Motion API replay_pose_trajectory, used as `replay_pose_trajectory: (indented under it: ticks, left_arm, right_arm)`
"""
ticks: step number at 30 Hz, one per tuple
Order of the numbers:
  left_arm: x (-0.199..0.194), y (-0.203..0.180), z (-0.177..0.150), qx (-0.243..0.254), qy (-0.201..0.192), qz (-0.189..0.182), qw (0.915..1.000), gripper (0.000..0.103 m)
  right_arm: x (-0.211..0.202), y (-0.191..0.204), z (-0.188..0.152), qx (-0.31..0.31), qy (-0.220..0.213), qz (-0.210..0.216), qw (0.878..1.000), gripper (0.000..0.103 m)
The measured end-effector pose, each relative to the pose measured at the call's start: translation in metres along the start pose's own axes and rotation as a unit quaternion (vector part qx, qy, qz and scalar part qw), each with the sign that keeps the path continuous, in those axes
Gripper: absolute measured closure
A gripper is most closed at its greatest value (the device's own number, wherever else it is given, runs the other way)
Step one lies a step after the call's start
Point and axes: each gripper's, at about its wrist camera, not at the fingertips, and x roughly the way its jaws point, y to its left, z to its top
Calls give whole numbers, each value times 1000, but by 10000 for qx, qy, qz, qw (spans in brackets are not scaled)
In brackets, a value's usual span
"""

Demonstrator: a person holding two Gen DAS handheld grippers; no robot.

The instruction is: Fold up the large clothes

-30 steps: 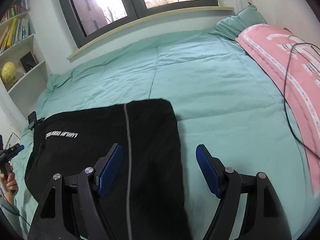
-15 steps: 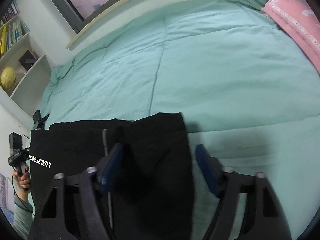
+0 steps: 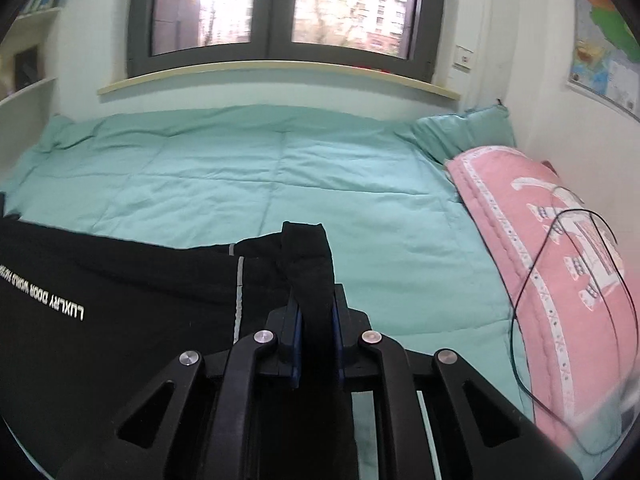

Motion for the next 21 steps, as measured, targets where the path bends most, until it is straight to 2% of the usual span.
replay_pose_trajectory:
  ticks: [3,5,7,8,10,11,14,16,17,18,20,21]
  left_arm:
    - [43,11,-7,-136,503,668,9964,93]
    - [86,23,-24,-141,1054,1086,9884,93]
    - [113,39,-42,-309,1404,1194,9824,87]
    - [123,46,-48,-419,1482,1199,9808,86]
    - [133,54,-52,-588,1558,1179,9790,81]
    - [134,56,-50,-616,1578,1159,9787,80]
    - [119,60,-45,-559,1449,1055,9822,62]
    - [97,67,-40,-704,1350,827,9849,60]
    - [84,72,-39,-807,1237,706,9865,60]
    - [62,76,-36,-936,1031,570,9886,60]
    - [30,73,-31,-958,737,409,9918,60]
    - [12,64,-31,-858,580,298,9942,59]
  right_arm:
    - [39,8,-6,88,445,-146,9989,90]
    - [70,17,-18,-45,814,-263,9963,90]
    - [109,26,-40,-100,1365,-197,9904,90]
    - [129,30,-53,-93,1671,-161,9858,84]
    - [143,31,-65,-69,1852,-208,9825,80]
    - [144,32,-65,-68,1861,-219,9823,72]
    - [131,23,-62,46,1702,40,9854,69]
    - [113,6,-64,385,1570,403,9860,68]
    - [98,-4,-65,599,1425,619,9860,61]
    - [89,-9,-63,701,1348,735,9856,50]
    - [59,-14,-62,868,1202,974,9841,42]
    - [37,-9,-59,806,1076,1097,9848,42]
